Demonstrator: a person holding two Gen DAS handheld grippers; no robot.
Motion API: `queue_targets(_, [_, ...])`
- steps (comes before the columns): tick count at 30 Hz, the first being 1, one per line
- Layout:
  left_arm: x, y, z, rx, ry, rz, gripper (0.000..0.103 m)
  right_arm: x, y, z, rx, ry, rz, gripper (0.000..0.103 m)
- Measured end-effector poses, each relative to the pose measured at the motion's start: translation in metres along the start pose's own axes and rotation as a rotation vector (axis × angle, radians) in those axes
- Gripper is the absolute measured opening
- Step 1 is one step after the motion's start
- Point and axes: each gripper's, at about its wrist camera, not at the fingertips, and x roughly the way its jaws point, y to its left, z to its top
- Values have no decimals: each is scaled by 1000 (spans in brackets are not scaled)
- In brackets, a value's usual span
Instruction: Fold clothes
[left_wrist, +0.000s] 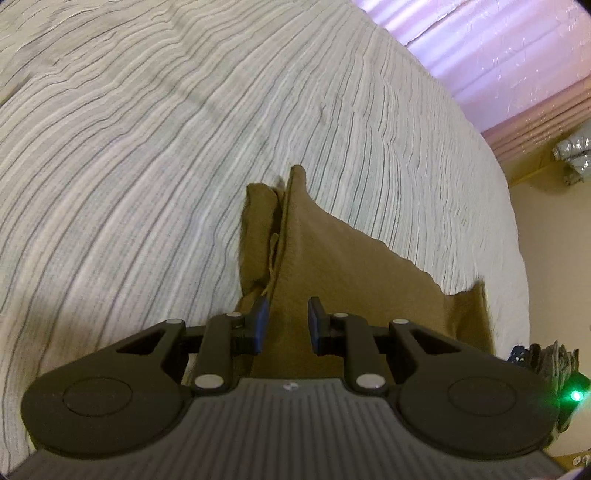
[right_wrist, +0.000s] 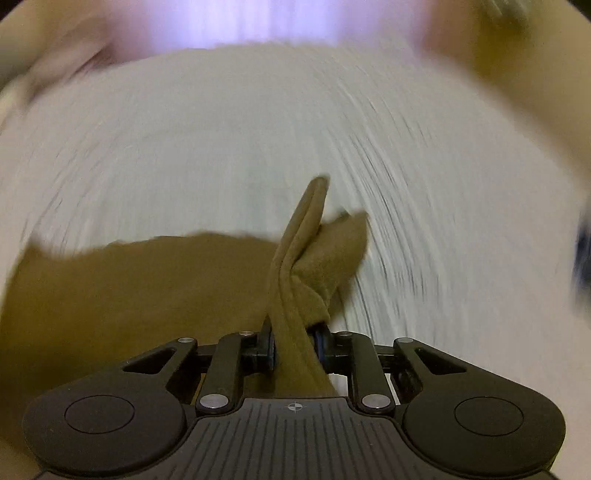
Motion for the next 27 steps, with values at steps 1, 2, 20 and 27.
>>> queue_targets(1, [-2, 2, 0, -6, -1, -4, 18, -9, 24, 3, -109, -36, -24, 18])
queue_targets(2, [-4, 5, 0, -13, -2, -8, 18, -13, 45, -1, -179, -56, -22, 19])
queue_targets(20, [13, -11, -23, -134, 94, -271, 31, -81, 44, -33, -227, -48, 231, 70])
queue_targets(27, [72, -32, -38, -222, 164, -373, 39, -48, -70, -21, 354, 82, 229, 70])
